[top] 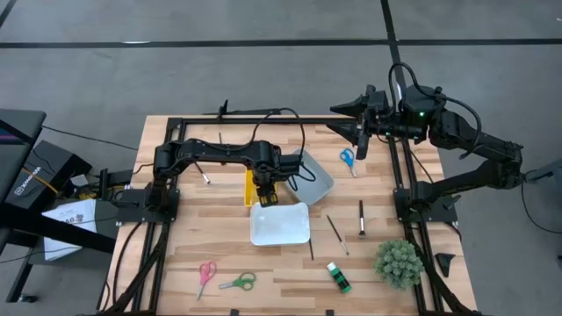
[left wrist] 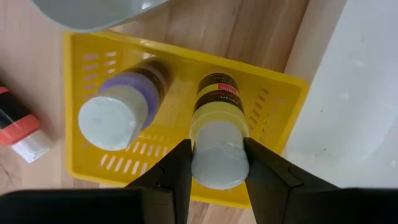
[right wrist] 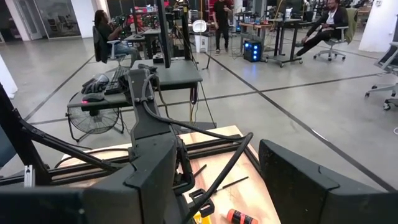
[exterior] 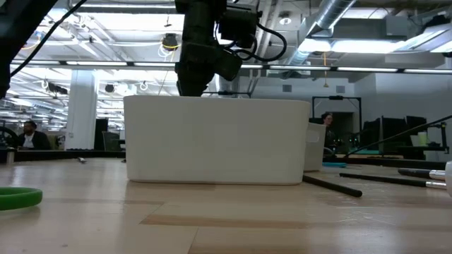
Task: Pick & Place Paint Supplies
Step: Put the yellow paint bottle into the yellow bin
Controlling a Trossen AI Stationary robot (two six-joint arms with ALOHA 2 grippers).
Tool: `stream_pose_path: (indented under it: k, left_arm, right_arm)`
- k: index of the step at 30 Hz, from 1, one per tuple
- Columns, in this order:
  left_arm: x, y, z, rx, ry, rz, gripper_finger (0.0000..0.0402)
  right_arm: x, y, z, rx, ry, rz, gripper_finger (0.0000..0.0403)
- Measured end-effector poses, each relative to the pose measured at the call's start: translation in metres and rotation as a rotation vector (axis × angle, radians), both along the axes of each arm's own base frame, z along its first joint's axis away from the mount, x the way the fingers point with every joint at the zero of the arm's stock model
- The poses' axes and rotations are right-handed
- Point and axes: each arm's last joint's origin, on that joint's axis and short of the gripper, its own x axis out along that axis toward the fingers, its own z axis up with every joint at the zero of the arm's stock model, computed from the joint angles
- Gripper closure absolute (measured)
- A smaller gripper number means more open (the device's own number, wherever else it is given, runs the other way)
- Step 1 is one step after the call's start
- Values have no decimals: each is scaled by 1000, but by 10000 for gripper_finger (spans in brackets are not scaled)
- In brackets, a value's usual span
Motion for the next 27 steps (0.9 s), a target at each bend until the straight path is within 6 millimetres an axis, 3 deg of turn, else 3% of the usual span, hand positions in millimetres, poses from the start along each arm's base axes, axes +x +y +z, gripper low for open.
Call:
stream_pose_path:
  k: [27]
  left_arm:
    - [-3, -1, -10, -17, 9, 6, 291]
  right_arm:
    - [0, 0, 0, -3, 0, 0, 178]
